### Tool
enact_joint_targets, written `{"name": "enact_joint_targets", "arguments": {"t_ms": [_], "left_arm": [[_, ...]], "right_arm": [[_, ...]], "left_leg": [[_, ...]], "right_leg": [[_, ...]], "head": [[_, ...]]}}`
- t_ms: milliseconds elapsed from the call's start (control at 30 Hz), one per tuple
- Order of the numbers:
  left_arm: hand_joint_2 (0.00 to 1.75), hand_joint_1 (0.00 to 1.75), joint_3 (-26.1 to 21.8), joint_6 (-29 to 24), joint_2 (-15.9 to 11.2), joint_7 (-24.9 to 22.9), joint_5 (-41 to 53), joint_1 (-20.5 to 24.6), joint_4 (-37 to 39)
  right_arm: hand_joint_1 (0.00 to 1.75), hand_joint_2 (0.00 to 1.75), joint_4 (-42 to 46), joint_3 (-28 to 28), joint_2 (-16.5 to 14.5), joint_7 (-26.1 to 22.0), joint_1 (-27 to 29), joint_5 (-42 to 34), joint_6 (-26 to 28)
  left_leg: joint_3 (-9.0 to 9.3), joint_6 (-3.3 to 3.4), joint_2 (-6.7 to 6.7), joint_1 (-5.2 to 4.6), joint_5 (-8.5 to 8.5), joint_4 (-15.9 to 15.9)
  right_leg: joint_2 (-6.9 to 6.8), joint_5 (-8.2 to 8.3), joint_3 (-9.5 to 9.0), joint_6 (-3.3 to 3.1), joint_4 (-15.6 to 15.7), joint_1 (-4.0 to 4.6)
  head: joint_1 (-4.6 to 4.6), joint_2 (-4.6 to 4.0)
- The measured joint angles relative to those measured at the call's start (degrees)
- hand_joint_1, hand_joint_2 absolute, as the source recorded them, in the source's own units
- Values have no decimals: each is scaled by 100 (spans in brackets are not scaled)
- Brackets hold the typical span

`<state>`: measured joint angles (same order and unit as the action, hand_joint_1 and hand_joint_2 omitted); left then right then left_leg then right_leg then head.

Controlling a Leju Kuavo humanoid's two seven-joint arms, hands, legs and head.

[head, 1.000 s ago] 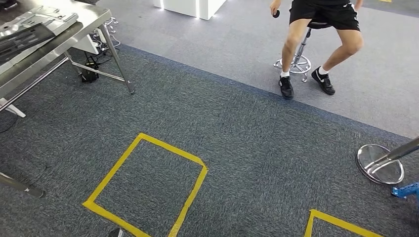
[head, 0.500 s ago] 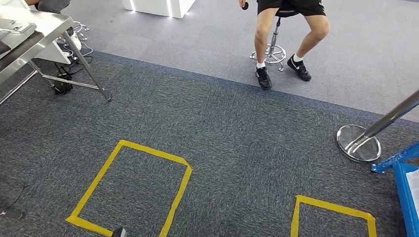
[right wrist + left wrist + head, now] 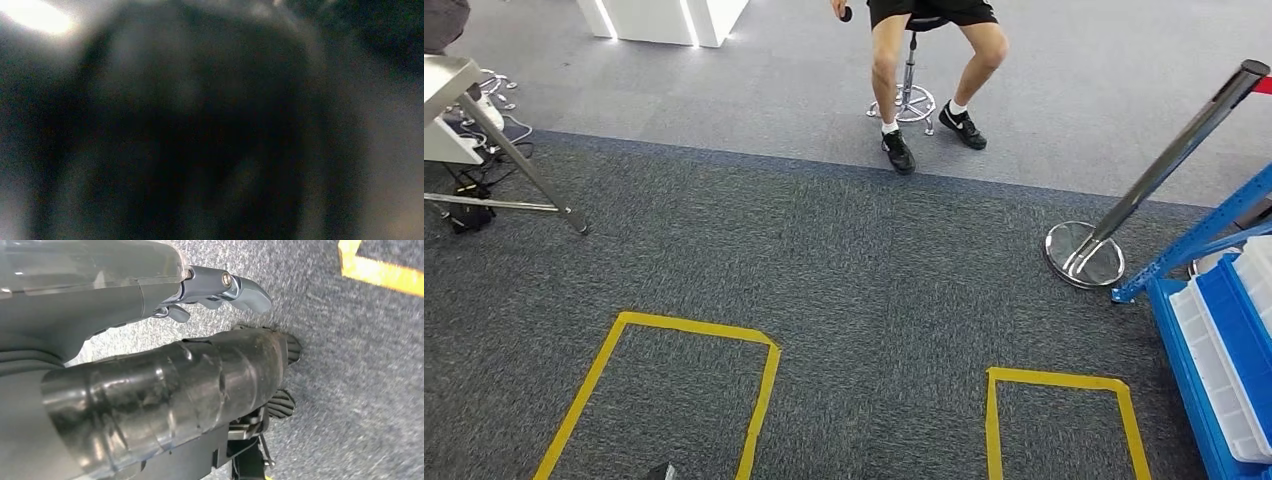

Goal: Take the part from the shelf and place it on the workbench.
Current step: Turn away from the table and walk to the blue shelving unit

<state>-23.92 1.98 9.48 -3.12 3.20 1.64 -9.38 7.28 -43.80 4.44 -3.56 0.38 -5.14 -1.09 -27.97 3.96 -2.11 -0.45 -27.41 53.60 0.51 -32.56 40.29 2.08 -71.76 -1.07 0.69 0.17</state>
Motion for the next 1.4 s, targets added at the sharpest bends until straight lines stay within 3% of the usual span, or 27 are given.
{"name": "enact_joint_targets", "arguments": {"t_ms": [33, 100, 133, 200, 267, 333, 367, 433, 467, 500, 533, 567, 633, 667, 700, 767, 800, 867, 933, 1000, 1033, 1133, 1200, 1300, 1367, 1400], "left_arm": [[0, 0, -1, 7, 2, -7, 1, 1, 0], [0, 0, -1, 19, 4, -20, 4, 9, 0], [0, 0, 0, 24, 3, -23, 9, 13, 0], [0, 0, 1, 29, 1, -30, 22, 22, 0], [0, 0, 1, 36, 4, -35, 28, 33, 0], [0, 0, 1, 37, 5, -38, 28, 39, 0], [0, 0, 1, 37, 5, -38, 28, 36, 0], [0, 0, 1, 38, 5, -40, 28, 21, 0], [0, 0, 1, 38, 5, -41, 28, 14, 0], [0, 0, 1, 38, 5, -42, 28, 8, 0], [0, 0, 1, 38, 5, -42, 28, 6, 0], [0, 0, 1, 37, 5, -42, 28, 4, 0], [0, 0, 1, 37, -7, -42, 28, -4, 0], [0, 0, 1, 36, -15, -42, 28, -8, 0], [0, 0, 1, 36, -23, -43, 30, -6, 0], [0, 0, 1, 37, -28, -44, 33, 5, 0], [0, 0, 1, 38, -22, -44, 34, 16, 0], [0, 0, 0, 46, -7, -44, 35, 24, 0], [0, 0, -1, 58, 1, -50, 36, 17, 0], [0, 0, -1, 70, 2, -66, 38, 7, 0], [0, 0, -2, 74, 7, -74, 39, 5, 0], [0, 0, -3, 86, 13, -86, 41, 15, 0], [0, 0, -2, 90, 12, -95, 41, 22, 0], [0, 0, -1, 103, 20, -121, 38, 40, 0], [0, 0, -1, 113, 22, -134, 36, 47, 0], [0, 0, -1, 117, 23, -144, 35, 45, 0]], "right_arm": [[0, 0, 0, 0, 1, -2, 0, 0, 1], [0, 0, 1, -1, -2, 4, -1, 2, 2], [0, 0, 2, -2, -9, 5, -2, 5, 2], [0, 0, 4, -3, -24, 7, 8, 11, 2], [0, 0, 2, -3, -26, 10, 27, 15, 2], [0, 0, 0, -3, -23, 12, 30, 17, 2], [0, 0, -1, -2, -22, 13, 24, 17, 2], [0, 0, 0, -3, -22, 13, 14, 17, 2], [0, 0, 0, -4, -22, 13, 14, 17, 2], [0, 0, 0, -4, -22, 13, 16, 17, 2], [0, 0, -1, -4, -22, 13, 18, 17, 2], [0, 0, 0, -4, -22, 13, 17, 17, 2], [0, 0, 2, -3, -35, 12, 8, 17, 2], [0, 0, 3, -2, -46, 12, -1, 17, 2], [0, 0, 3, -3, -56, 11, -5, 17, 2], [0, 0, 4, -3, -64, 9, -2, 17, 2], [0, 0, 3, -3, -63, 8, 7, 17, 2], [0, 0, 3, -3, -59, 9, 7, 19, 1], [0, 0, 3, -4, -54, 7, -4, 28, 0], [0, 0, 3, -4, -45, -1, -5, 39, 0], [0, 0, 3, -4, -39, -3, -3, 43, 0], [0, 0, 4, -6, -34, 0, -1, 56, -1], [0, 0, 6, -8, -42, 2, 1, 63, -2], [0, 0, 4, -9, -39, 3, 21, 68, -1], [0, 0, 4, -8, -37, 2, 23, 68, 0], [0, 0, 4, -8, -36, 2, 18, 68, 0]], "left_leg": [[-4, -25, -69, 15, -31, 39], [-14, -105, -181, 38, -115, 142], [-25, -151, -220, 37, -162, 209], [-37, -226, -278, 15, -222, 287], [-35, -274, -310, 28, -255, 312], [-112, -318, -169, 63, -424, 515], [-229, -332, -52, 78, -591, 779], [-607, -325, 118, 85, -967, 1572], [-794, -303, 147, 77, -1065, 1920], [-910, -267, 163, 62, -1049, 2096], [-919, -218, 180, 38, -906, 2036], [-826, -154, 226, 1, -653, 1751], [-525, -10, 463, -75, -157, 961], [-419, 43, 572, -103, -10, 691], [-371, 78, 645, -117, 46, 561], [-318, 115, 598, -121, 85, 446], [-241, 126, 528, -107, 105, 293], [-75, 142, 368, -73, 165, -46], [-16, 116, 220, -56, 174, -159], [-21, 67, 63, -41, 122, -109], [-25, 36, -12, -22, 82, -60], [-55, -94, -184, 46, -90, 171], [-84, -186, -246, 46, -181, 307], [-85, -272, -316, 60, -236, 362], [-171, -313, -176, 93, -427, 587], [-297, -324, -57, 105, -605, 870]], "right_leg": [[-30, 125, -96, 35, 148, -25], [-177, 432, -487, 96, 823, -51], [-241, 518, -637, 84, 1103, -49], [-273, 501, -710, -16, 1270, -16], [-178, 507, -691, -136, 1268, 0], [-97, 520, -690, -222, 1283, 10], [-54, 528, -690, -256, 1291, 13], [43, 533, -678, -289, 1291, 43], [105, 534, -675, -297, 1290, 64], [173, 531, -681, -305, 1288, 85], [245, 526, -697, -313, 1287, 103], [320, 519, -723, -323, 1287, 114], [458, 504, -765, -332, 1295, 105], [526, 508, -764, -320, 1301, 80], [590, 518, -750, -299, 1312, 49], [722, 566, -738, -225, 1379, 5], [687, 568, -740, -203, 1399, 13], [392, 418, -644, -165, 1214, 49], [74, 92, -345, -122, 622, 38], [10, -45, -108, -44, 142, -11], [-11, 39, -128, 2, 163, -35], [-218, 494, -592, 127, 1023, -67], [-294, 533, -712, 57, 1278, -35], [-179, 523, -677, -123, 1257, 10], [-94, 546, -680, -206, 1285, 9], [-49, 559, -678, -238, 1296, 9]], "head": [[-1, 0], [-4, 0], [-3, 0], [0, 0], [1, 0], [-1, 0], [1, 0], [3, 0], [2, 0], [3, 0], [2, 0], [2, 0], [-6, 0], [-9, 0], [-12, 0], [-10, 0], [-12, 0], [-23, 0], [-28, 0], [-25, 0], [-25, 0], [-28, 0], [-26, 0], [-25, 0], [-26, 0], [-24, 0]]}}
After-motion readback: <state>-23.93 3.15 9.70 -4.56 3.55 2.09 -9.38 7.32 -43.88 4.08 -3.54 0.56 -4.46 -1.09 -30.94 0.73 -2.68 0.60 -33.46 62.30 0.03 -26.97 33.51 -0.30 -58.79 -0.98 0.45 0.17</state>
